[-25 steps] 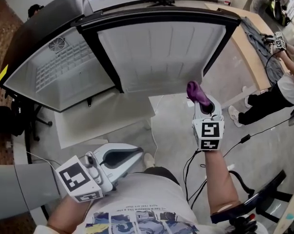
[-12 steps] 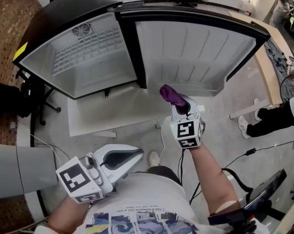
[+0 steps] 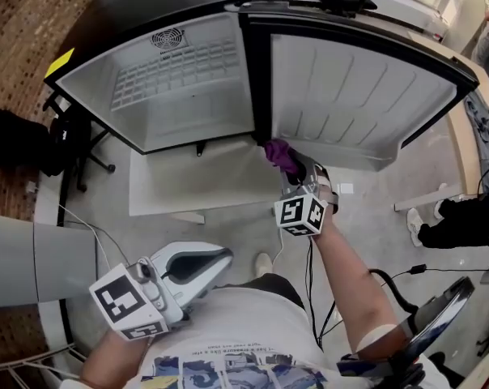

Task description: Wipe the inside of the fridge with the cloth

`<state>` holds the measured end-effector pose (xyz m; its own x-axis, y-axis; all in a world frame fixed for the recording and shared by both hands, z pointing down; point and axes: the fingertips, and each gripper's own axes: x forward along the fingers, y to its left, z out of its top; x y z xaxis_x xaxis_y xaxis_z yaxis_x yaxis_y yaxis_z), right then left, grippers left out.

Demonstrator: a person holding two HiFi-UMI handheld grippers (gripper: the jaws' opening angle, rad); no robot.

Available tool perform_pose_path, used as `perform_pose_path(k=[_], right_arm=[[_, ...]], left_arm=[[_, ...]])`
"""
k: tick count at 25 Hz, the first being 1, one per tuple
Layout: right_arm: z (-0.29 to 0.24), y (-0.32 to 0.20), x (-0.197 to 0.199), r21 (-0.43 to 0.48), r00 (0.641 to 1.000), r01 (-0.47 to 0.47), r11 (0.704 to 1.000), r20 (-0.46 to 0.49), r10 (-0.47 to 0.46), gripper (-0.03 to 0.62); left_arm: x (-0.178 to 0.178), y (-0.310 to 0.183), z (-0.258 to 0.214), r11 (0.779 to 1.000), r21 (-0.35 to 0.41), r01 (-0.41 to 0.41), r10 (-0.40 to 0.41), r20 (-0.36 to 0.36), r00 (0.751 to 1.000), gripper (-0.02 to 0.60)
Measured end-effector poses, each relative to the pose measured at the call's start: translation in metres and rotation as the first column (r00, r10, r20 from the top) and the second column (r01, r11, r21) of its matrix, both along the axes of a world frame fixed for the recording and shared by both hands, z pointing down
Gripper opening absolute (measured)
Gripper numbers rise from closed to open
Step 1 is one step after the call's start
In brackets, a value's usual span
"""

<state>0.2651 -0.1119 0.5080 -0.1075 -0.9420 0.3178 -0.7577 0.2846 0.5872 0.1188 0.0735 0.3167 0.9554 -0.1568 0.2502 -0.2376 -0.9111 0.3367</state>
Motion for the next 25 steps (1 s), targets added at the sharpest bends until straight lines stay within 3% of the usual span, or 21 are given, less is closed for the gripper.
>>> perform_pose_path(k=[4, 12, 25], right_arm=[[0.006, 0.001, 0.012, -0.013, 0.999, -0.020, 1.000, -0.041, 0.020, 0.052], [0.014, 0.011, 0.057, -0.040, 0.992, -0.116, 0.992, -0.058, 0.113, 0.052], [0.018, 0.036, 0.133, -0.067, 0.963, -0.264, 0.962, -0.081, 0.259, 0.052]], left_arm=[[0.004, -0.001, -0.001, 1.000, 0.000, -0.007, 0.007, 0.003, 1.000, 0.008], [0.032, 0.006, -0.001, 0.995, 0.000, -0.097, 0.097, -0.001, 0.995, 0.008], [0.062, 0.012, 0.000, 0.984, -0.002, -0.175, 0.175, -0.007, 0.984, 0.008]])
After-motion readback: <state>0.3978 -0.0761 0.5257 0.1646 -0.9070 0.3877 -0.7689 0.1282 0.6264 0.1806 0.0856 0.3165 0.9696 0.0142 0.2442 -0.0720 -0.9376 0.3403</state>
